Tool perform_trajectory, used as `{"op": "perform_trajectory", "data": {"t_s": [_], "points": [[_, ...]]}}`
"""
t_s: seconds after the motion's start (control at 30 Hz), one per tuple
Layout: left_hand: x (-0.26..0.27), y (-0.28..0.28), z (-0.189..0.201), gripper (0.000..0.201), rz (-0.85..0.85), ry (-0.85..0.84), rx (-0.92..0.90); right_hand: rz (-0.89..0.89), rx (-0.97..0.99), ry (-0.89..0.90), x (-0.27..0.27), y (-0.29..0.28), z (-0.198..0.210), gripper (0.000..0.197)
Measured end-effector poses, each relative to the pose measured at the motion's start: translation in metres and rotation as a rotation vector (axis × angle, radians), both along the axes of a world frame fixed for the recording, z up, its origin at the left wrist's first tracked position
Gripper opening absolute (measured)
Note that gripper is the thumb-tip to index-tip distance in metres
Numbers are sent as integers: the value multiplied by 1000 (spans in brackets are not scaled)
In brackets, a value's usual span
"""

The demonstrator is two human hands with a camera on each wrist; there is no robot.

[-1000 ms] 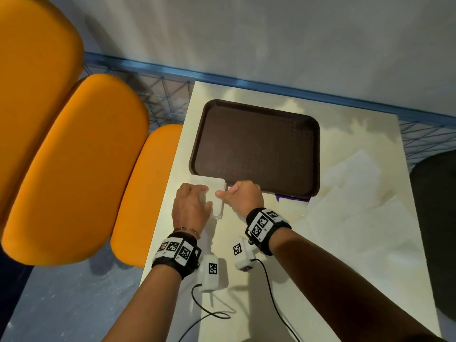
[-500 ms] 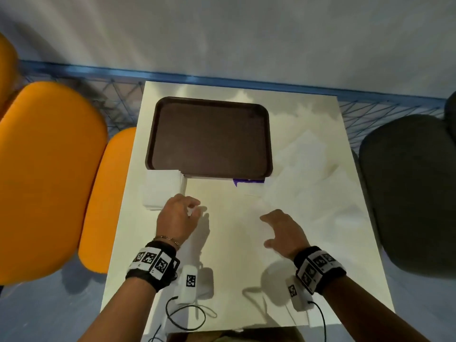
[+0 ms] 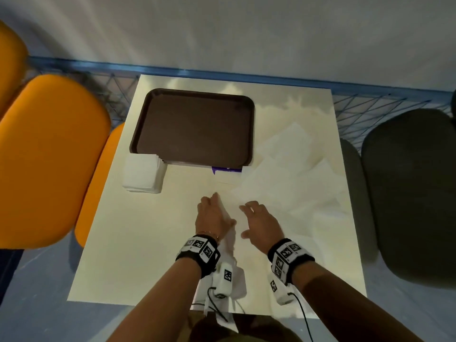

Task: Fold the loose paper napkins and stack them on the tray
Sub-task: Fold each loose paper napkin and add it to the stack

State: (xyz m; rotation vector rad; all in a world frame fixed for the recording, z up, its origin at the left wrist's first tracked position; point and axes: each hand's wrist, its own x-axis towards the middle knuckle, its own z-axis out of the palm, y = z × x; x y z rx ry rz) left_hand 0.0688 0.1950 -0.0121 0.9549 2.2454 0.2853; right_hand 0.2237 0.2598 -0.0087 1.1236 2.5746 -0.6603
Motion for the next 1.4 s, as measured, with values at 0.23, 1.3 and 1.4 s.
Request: {"op": "perform_trajectory", "data": {"t_s": [0.23,1.3,1.4], "points": [[13,0,-11,91,536,-353,134,-33,-7,47,17,4,-7,97],[1,-70,117,47,662,-1024,664,-348,-844,699,16,26,144,48],[-4,-71,137,41,618,-1006,667,-355,-827,737,15,22,165,33]]}}
